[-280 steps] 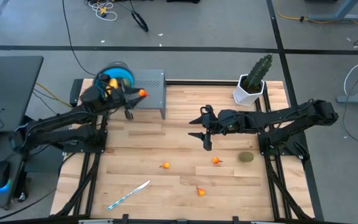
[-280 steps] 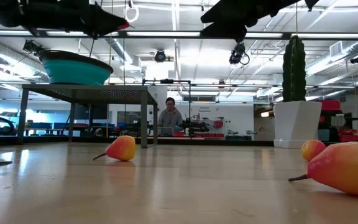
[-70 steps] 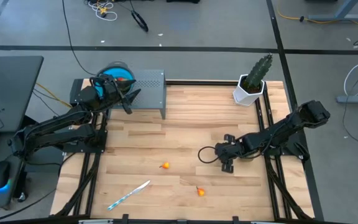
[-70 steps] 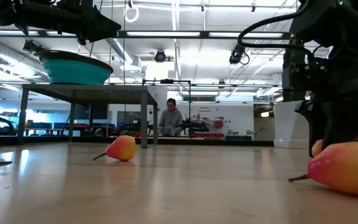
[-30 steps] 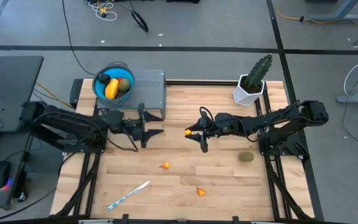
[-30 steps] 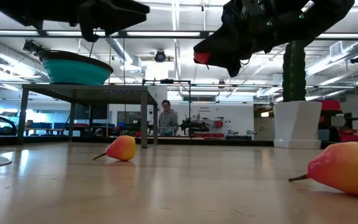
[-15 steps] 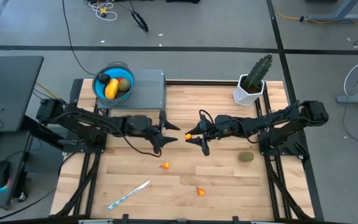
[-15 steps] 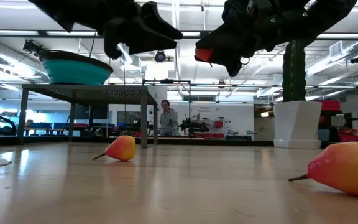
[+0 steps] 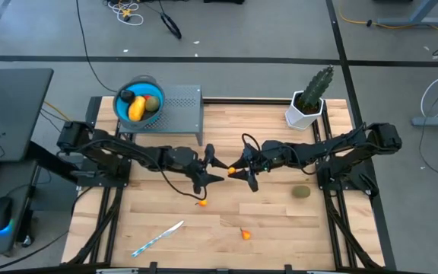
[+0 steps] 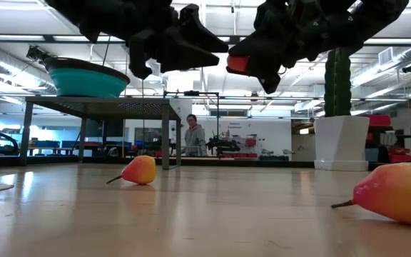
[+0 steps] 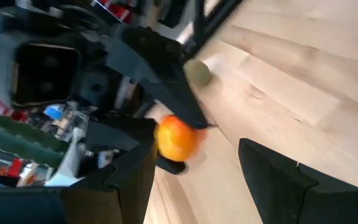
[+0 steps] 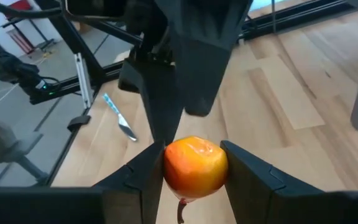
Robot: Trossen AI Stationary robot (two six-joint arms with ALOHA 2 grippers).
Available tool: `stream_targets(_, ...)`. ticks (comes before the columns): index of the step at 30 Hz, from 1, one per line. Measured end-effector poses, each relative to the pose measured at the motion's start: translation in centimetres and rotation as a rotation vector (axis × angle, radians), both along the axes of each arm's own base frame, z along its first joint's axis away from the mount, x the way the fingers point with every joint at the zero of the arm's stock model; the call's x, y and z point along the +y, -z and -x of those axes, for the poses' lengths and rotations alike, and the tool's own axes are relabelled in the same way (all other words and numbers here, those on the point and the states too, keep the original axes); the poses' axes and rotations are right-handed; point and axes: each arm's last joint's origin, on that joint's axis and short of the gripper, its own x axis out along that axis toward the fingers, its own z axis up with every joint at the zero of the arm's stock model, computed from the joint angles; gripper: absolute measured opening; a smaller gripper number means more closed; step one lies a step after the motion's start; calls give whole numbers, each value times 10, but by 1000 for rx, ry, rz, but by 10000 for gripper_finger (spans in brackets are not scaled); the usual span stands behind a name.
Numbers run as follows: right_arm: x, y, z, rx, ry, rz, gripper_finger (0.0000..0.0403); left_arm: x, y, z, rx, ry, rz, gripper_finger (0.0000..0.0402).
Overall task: Pick & Place Fruit
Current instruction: Put the orange pear into the blue strainer bowl on the shelf
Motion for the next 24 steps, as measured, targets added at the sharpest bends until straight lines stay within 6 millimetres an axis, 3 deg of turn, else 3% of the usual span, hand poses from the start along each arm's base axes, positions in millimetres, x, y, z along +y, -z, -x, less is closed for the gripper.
stream_targets(14,0,-3,-1,-29,0,-2,156,0,1,-5,-48,-14,25,277)
stream_targets(24,0,-7,-2,-78,0,-3,156,-1,4,-8,-77,4,11,279)
